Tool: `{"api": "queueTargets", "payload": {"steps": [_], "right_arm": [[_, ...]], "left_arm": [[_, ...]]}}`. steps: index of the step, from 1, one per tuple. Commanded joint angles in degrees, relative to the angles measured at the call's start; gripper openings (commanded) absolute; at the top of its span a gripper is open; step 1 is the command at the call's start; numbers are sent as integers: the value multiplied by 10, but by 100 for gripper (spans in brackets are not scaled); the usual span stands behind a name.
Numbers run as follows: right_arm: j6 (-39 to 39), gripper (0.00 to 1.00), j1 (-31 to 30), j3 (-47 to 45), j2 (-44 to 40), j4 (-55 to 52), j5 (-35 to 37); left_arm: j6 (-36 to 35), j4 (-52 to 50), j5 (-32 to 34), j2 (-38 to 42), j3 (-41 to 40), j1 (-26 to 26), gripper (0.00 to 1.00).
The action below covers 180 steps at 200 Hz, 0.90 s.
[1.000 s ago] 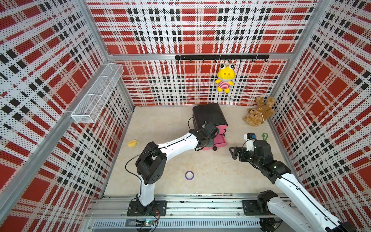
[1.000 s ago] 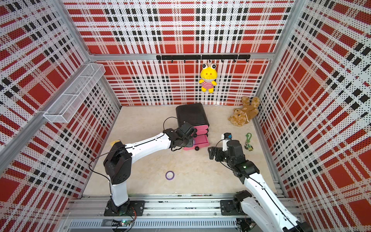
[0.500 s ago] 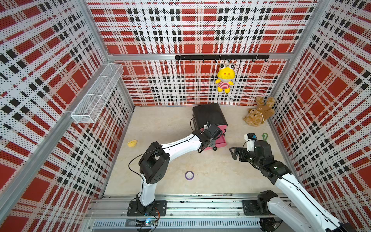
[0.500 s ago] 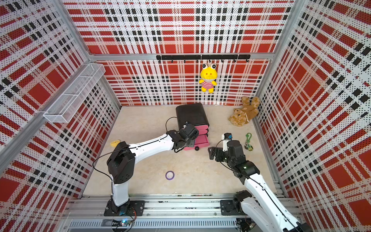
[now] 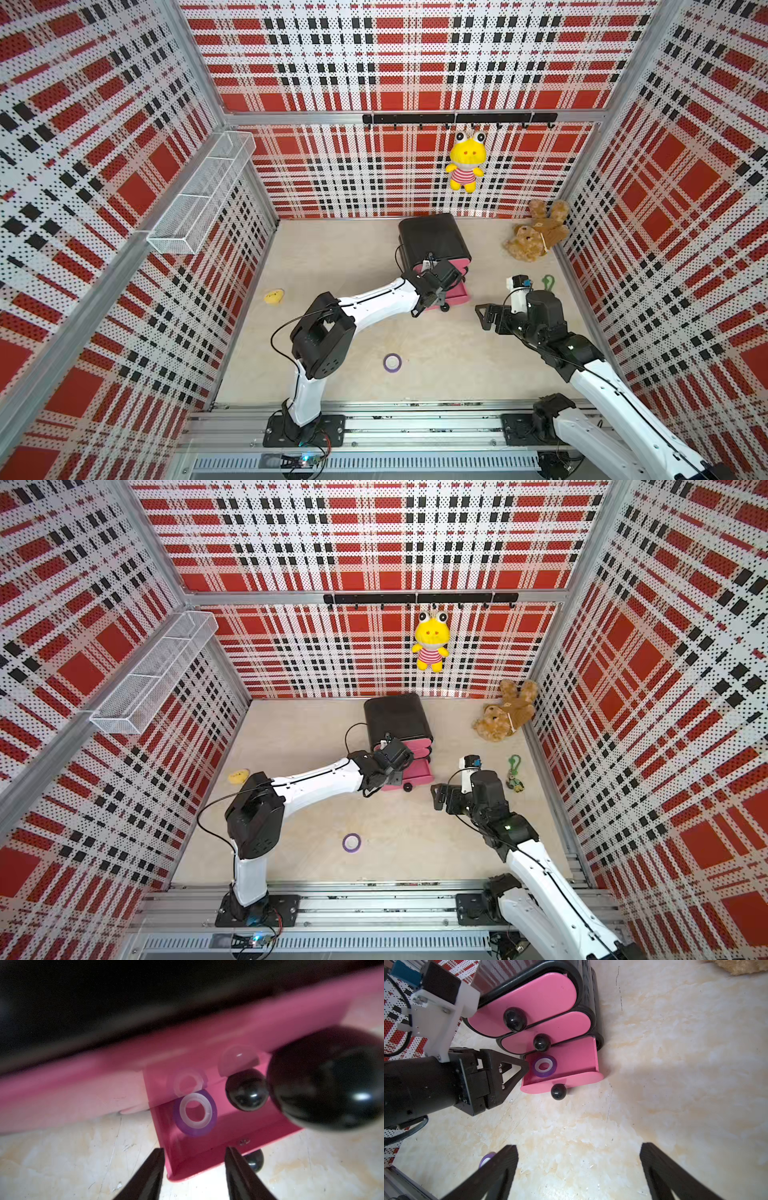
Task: Place the transparent tape into the drawer according to color
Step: Place the tape in the drawer, then pick up the tape from the center of the board.
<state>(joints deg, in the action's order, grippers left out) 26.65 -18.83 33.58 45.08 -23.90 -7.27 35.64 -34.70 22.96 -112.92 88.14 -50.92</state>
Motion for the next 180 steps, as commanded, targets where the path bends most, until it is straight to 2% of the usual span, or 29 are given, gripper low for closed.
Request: {"api": "queueTargets", "payload": {"steps": [1, 61, 115, 144, 180], "right_arm": [[2, 100, 7, -8, -5, -5, -6], [-3, 100, 7, -1, 0, -12, -21], [-3, 100, 7, 4, 19, -15, -53], [-4, 100, 7, 9, 25, -24, -63], [1, 100, 7, 6, 34, -19, -90]], "left_arm": [[-5, 7, 6, 8, 9, -10, 56], [-6, 5, -75, 78, -31, -23, 59], [13, -21, -160, 170, -142, -32, 59], [18, -34, -233, 213, -214, -36, 59], [21, -54, -266, 254, -285, -44, 59]]}}
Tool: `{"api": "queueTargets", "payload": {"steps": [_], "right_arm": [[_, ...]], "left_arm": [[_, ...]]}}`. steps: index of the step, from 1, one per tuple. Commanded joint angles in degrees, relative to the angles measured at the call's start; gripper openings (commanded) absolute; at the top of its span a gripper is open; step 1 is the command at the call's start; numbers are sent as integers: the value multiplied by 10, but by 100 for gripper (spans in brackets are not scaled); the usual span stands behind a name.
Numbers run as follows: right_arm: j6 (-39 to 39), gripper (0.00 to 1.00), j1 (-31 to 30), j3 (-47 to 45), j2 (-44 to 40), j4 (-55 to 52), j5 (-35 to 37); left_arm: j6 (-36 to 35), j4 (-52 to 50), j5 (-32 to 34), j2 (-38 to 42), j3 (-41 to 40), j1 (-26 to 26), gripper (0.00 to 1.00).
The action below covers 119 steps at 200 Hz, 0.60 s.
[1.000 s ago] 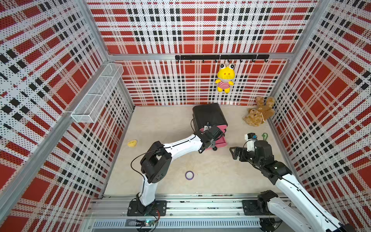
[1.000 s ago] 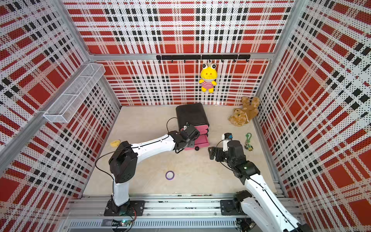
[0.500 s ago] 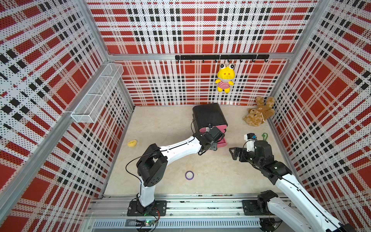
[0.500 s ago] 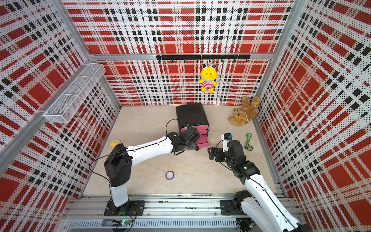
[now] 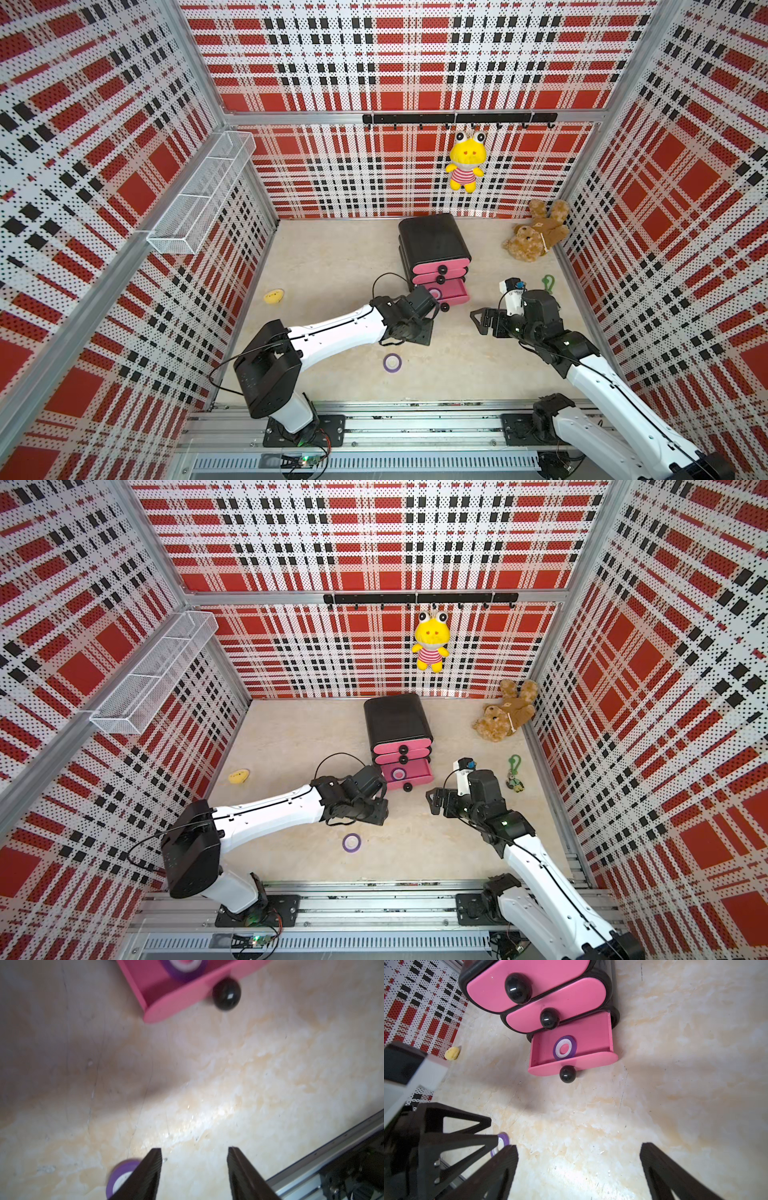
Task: Place the transparent tape into the drawer according to color
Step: Pick up the tape from the center of the board.
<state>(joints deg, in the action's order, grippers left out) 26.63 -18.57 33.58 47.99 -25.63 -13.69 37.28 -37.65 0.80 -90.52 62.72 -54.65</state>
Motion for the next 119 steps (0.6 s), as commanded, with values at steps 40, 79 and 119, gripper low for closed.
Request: {"api": "queueTargets", "payload": {"steps": [40, 79, 119], "right_arm": [[6, 100, 5, -3, 11, 5, -70], [7, 100, 4, -7, 8, 5, -71], [5, 100, 5, -5, 2, -2, -64]], "left_arm": [[1, -45, -53, 41, -81, -13, 59], [3, -45, -44, 32, -103, -17, 57], [0, -48, -48, 3, -92, -30, 54]]}}
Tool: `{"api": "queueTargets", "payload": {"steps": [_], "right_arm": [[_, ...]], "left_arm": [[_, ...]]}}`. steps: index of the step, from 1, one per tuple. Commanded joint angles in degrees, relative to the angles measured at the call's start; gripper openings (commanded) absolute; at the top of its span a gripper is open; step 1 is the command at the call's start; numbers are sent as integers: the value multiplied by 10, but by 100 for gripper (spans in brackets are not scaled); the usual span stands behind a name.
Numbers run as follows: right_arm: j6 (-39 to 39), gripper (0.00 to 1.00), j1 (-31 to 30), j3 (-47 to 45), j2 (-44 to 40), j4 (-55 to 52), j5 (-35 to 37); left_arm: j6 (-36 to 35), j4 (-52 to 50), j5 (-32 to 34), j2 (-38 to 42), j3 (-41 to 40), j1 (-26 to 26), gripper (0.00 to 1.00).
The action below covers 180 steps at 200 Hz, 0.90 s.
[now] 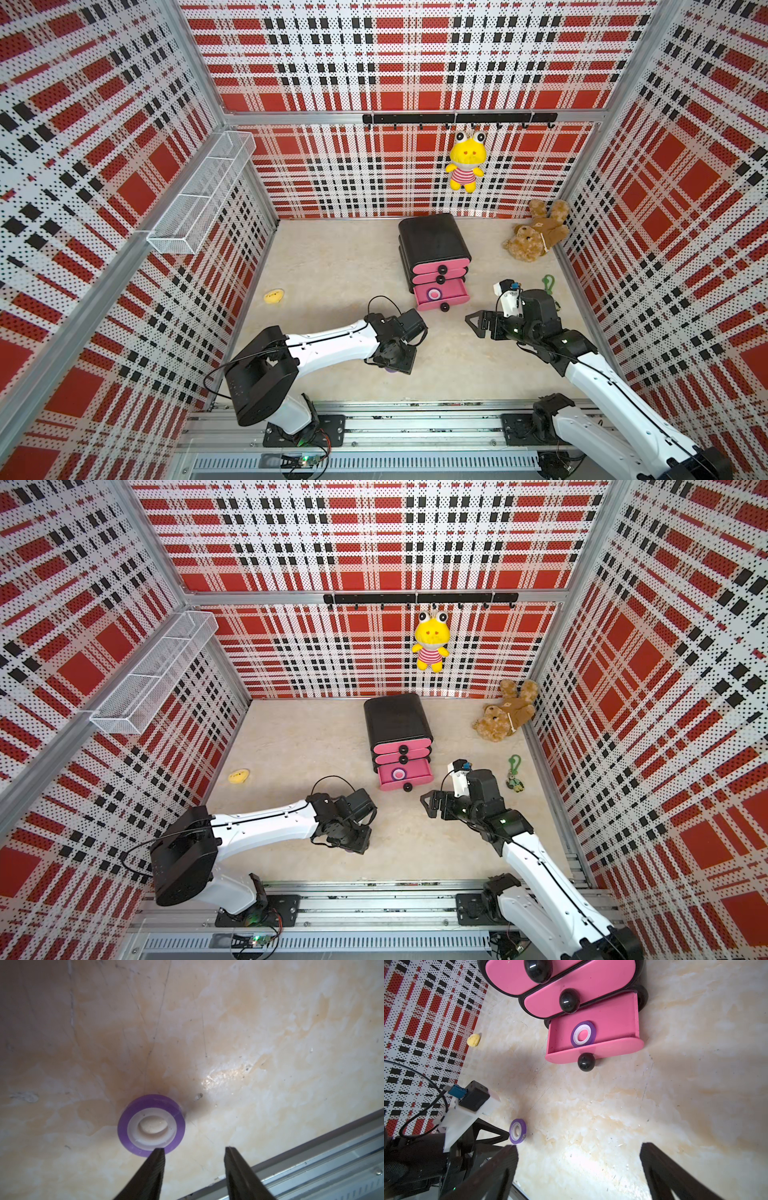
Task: Place the transparent tape into the drawer according to color
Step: Pick up the tape from the center of the board.
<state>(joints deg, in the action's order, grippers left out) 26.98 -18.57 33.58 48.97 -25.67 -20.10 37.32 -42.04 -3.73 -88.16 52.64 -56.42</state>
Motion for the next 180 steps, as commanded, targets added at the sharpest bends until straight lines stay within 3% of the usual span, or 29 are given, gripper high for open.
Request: {"api": "queueTargets", "payload": {"steps": [1, 72, 180], "right_arm": [[2, 100, 5, -6, -7, -2, 0], [3, 100, 5, -8, -19, -3, 7], [1, 100, 5, -8, -13, -2, 8]], "left_arm": [[-1, -4, -3, -21, 8, -12, 54], [-5, -10, 39, -66, 33, -23, 53], [-6, -42, 66, -61, 49, -27, 50]]}}
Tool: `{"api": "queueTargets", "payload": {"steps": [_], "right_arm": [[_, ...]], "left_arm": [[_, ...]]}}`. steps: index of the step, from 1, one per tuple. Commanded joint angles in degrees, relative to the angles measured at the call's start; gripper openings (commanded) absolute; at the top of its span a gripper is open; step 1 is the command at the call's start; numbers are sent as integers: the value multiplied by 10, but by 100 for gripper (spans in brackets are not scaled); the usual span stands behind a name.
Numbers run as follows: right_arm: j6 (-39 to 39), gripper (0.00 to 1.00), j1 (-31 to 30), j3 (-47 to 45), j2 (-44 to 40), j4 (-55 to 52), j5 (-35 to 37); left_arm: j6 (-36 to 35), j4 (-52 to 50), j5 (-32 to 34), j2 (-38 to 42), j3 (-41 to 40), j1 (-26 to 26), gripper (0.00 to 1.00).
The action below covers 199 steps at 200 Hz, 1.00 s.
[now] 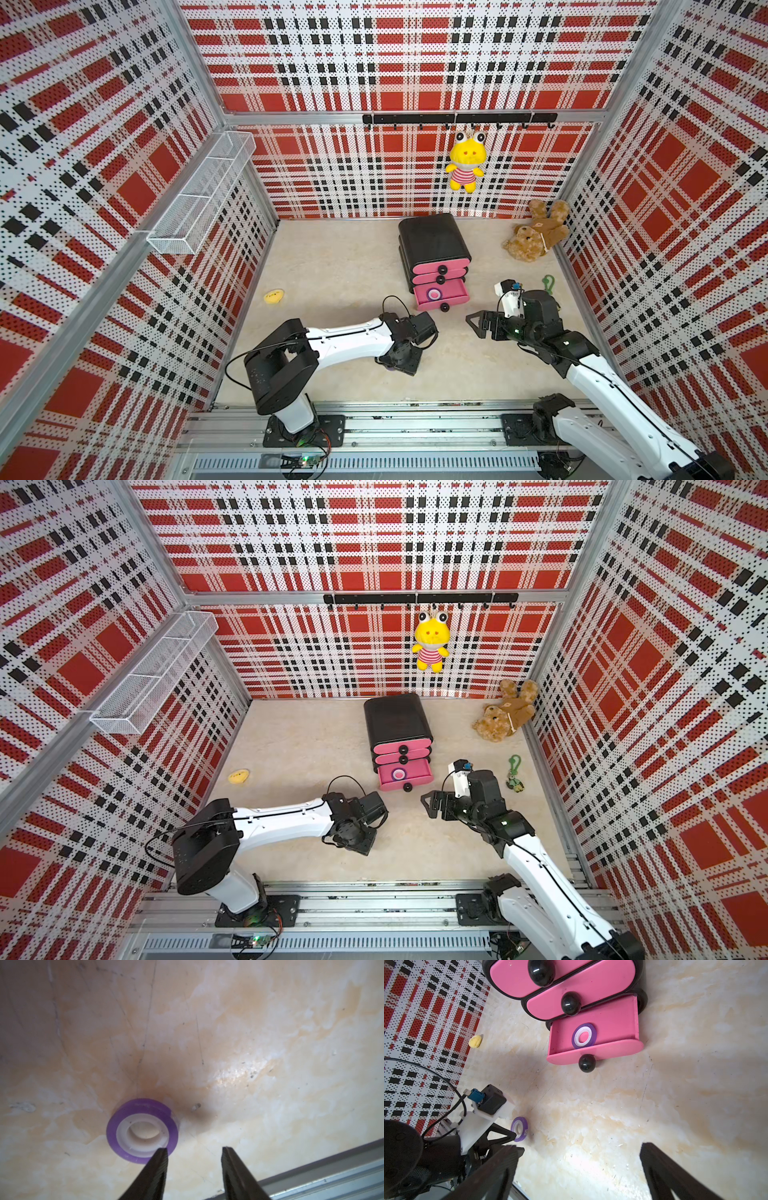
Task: Place the transparent tape into the drawer according to color
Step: Pick up the tape from the center of the board.
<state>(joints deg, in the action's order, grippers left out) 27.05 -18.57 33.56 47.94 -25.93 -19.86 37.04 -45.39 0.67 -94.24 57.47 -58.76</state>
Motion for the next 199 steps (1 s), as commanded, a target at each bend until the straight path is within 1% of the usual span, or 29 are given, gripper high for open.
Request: {"api": "queueTargets", "payload": {"steps": [1, 52, 129, 136, 168, 192, 199], "right_arm": [[0, 100, 5, -8, -3, 1, 5], [1, 100, 5, -9, -5, 1, 5], [2, 100, 6, -9, -8, -2, 9], [3, 100, 6, -8, -8, -2, 10], [3, 100, 7, -7, -6, -4, 12], [4, 100, 7, -7, -10, -5, 14], [4, 100, 7, -6, -10, -5, 14]], "left_arm": [[-3, -9, 23, -1, 1, -4, 50], [-6, -9, 45, -13, 9, -1, 50], [-18, 10, 46, -47, -2, 4, 48], [-19, 12, 46, -51, -4, 5, 45], [-21, 32, 30, -72, -10, 4, 22], [-21, 45, 24, -82, -15, 3, 0], [-21, 48, 22, -84, -15, 3, 0]]}}
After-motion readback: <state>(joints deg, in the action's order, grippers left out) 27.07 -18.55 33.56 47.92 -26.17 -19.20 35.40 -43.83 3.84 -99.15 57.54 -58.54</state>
